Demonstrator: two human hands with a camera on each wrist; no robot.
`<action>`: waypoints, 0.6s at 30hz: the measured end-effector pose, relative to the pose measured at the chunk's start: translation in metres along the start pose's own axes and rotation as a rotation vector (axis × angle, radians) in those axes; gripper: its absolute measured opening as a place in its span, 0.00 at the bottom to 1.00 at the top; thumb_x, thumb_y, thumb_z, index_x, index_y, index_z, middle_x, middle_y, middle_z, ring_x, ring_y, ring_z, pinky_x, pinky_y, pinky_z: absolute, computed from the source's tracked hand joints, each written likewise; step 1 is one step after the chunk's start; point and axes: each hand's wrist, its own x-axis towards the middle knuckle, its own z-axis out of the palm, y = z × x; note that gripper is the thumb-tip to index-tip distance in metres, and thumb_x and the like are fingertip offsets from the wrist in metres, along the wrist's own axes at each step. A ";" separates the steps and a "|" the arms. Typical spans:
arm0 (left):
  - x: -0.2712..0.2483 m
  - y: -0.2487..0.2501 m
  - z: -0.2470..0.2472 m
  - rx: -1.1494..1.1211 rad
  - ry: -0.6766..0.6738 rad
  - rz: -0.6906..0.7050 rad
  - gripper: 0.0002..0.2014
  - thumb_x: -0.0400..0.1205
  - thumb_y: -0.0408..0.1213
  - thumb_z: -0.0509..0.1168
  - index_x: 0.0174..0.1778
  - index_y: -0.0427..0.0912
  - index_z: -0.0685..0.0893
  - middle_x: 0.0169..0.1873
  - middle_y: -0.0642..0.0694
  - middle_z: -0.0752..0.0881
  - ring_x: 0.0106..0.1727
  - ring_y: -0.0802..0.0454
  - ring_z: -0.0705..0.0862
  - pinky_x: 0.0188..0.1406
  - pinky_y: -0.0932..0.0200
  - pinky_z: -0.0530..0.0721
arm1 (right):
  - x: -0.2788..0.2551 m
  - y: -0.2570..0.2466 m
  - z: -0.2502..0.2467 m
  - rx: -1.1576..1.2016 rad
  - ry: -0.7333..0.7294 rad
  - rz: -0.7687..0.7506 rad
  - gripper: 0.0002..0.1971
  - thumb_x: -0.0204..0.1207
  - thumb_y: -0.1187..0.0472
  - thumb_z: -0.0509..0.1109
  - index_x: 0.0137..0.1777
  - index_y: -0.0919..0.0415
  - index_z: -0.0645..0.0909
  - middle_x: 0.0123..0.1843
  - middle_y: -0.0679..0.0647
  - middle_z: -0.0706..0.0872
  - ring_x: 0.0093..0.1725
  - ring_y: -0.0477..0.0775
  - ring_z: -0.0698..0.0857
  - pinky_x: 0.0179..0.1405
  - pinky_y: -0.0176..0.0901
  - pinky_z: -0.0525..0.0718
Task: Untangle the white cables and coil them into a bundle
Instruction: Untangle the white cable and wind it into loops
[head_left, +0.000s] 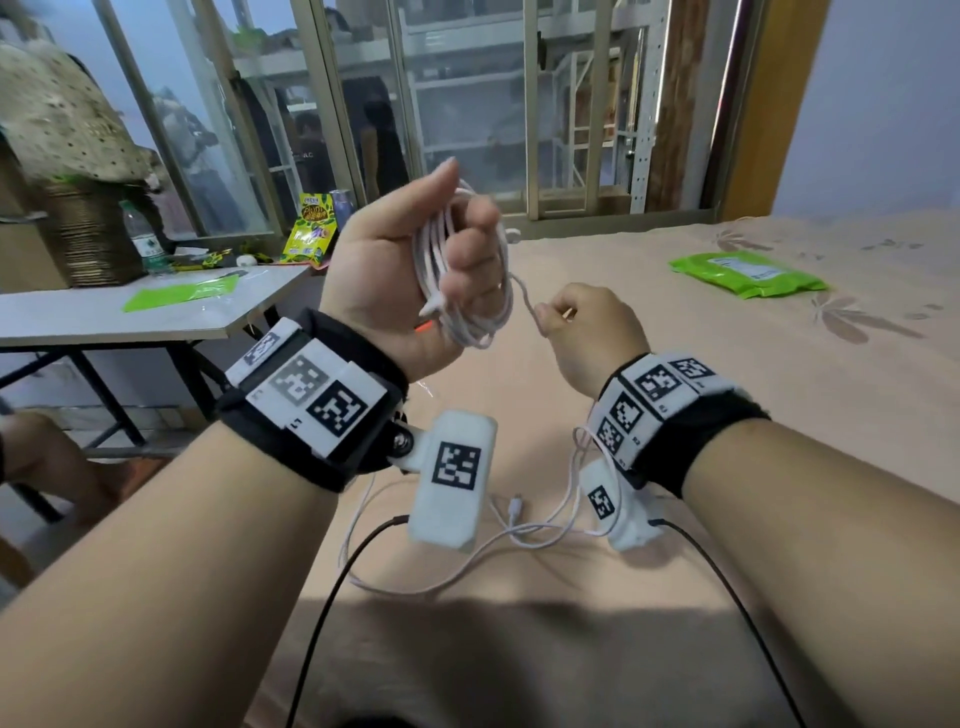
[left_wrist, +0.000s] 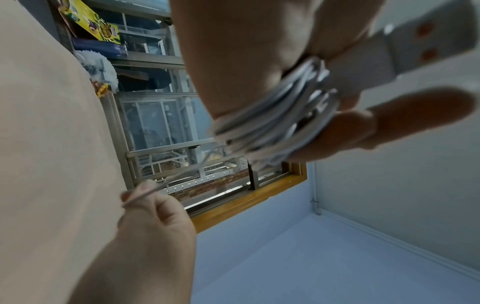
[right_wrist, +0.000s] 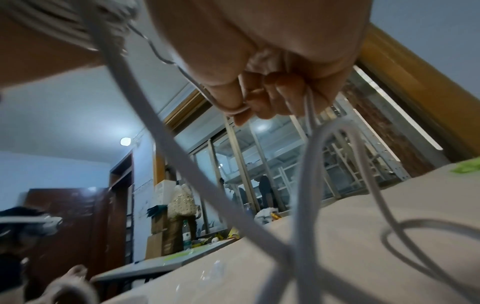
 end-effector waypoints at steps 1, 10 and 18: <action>0.002 0.000 0.001 -0.043 0.059 0.039 0.17 0.81 0.40 0.60 0.44 0.28 0.86 0.26 0.42 0.86 0.24 0.50 0.85 0.27 0.61 0.79 | -0.003 -0.001 0.002 -0.020 -0.029 -0.041 0.13 0.81 0.50 0.62 0.42 0.57 0.82 0.36 0.50 0.81 0.42 0.59 0.80 0.39 0.45 0.72; 0.029 -0.014 -0.026 0.531 0.853 0.469 0.12 0.82 0.26 0.64 0.61 0.31 0.77 0.57 0.29 0.86 0.49 0.46 0.88 0.44 0.55 0.88 | -0.030 -0.031 0.002 0.093 -0.227 -0.233 0.20 0.81 0.51 0.61 0.37 0.66 0.82 0.30 0.59 0.82 0.36 0.64 0.81 0.38 0.52 0.78; 0.011 -0.030 -0.050 1.654 0.823 -0.117 0.22 0.81 0.51 0.63 0.32 0.36 0.85 0.27 0.43 0.89 0.30 0.45 0.88 0.33 0.52 0.86 | -0.017 -0.031 -0.018 0.142 -0.276 -0.234 0.09 0.70 0.60 0.76 0.30 0.59 0.86 0.26 0.44 0.81 0.30 0.44 0.79 0.35 0.38 0.74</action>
